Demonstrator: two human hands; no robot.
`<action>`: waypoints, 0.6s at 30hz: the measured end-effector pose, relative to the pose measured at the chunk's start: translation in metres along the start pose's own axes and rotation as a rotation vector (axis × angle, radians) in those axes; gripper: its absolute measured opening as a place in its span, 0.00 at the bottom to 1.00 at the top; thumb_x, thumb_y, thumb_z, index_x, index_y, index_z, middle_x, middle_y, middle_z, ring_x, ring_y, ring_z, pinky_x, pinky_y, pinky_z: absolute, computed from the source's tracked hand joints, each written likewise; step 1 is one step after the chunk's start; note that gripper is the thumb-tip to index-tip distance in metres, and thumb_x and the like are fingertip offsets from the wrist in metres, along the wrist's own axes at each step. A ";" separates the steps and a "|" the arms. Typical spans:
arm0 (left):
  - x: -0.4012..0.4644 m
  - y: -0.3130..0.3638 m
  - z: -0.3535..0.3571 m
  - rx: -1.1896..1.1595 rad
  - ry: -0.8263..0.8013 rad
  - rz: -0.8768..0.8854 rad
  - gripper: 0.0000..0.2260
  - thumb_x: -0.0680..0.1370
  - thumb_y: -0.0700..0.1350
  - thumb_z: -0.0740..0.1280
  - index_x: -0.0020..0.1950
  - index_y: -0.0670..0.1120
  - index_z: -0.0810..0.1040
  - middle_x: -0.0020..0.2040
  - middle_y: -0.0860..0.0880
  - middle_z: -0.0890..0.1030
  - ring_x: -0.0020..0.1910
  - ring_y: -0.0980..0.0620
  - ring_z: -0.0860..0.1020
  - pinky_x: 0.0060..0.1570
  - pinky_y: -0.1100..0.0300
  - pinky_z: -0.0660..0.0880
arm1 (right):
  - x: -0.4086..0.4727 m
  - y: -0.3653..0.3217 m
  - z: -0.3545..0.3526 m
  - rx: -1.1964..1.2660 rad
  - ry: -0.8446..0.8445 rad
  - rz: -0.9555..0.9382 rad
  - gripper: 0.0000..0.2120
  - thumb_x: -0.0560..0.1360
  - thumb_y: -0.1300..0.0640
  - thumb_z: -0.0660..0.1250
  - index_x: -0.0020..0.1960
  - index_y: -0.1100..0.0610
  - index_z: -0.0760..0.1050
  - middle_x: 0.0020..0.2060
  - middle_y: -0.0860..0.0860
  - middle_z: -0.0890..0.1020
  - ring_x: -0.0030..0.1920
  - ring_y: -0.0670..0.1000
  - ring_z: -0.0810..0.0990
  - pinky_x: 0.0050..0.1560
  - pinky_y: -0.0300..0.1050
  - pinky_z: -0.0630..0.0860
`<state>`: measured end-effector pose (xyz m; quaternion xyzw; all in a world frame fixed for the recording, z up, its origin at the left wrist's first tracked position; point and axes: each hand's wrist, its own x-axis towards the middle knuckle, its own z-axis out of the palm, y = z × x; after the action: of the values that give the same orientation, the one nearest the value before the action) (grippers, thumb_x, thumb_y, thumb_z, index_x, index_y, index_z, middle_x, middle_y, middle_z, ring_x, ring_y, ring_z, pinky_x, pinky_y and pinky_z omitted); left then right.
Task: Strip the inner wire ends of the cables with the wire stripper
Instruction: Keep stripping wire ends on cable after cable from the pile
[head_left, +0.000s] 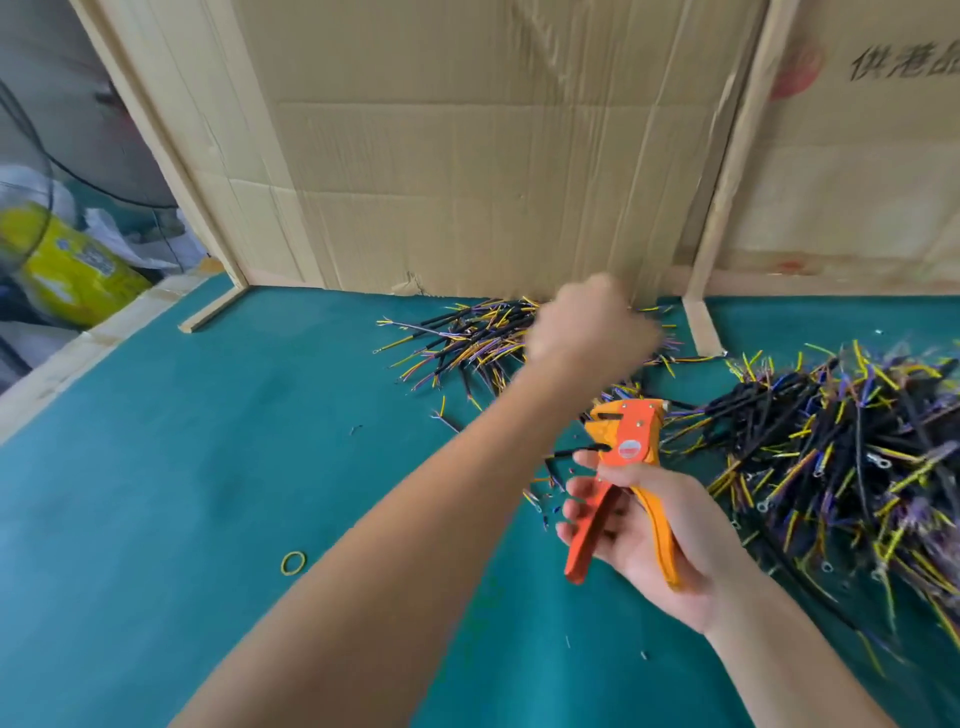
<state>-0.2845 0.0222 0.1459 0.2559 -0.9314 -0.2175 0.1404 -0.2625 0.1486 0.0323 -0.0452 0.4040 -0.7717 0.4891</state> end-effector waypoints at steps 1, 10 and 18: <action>0.001 -0.037 0.001 0.118 0.054 -0.114 0.13 0.74 0.47 0.65 0.56 0.44 0.80 0.53 0.40 0.81 0.56 0.36 0.79 0.45 0.54 0.70 | -0.001 -0.001 0.000 0.003 0.013 -0.010 0.27 0.64 0.62 0.75 0.62 0.66 0.76 0.41 0.63 0.81 0.38 0.61 0.80 0.44 0.58 0.82; -0.035 -0.163 0.029 0.177 -0.030 -0.516 0.13 0.75 0.52 0.65 0.48 0.43 0.77 0.49 0.41 0.81 0.50 0.37 0.79 0.44 0.55 0.73 | -0.001 0.001 -0.001 0.031 -0.001 -0.027 0.29 0.68 0.63 0.70 0.68 0.67 0.73 0.43 0.63 0.81 0.39 0.62 0.81 0.44 0.60 0.82; -0.064 -0.174 0.024 -0.625 0.123 -0.392 0.09 0.77 0.40 0.62 0.37 0.39 0.74 0.31 0.45 0.83 0.26 0.45 0.80 0.26 0.56 0.77 | 0.001 -0.001 -0.001 0.053 -0.011 0.004 0.28 0.69 0.63 0.70 0.69 0.67 0.72 0.43 0.64 0.80 0.40 0.63 0.80 0.44 0.60 0.82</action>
<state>-0.1681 -0.0700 0.0322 0.3866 -0.7432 -0.4982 0.2234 -0.2640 0.1487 0.0327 -0.0358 0.3809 -0.7808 0.4939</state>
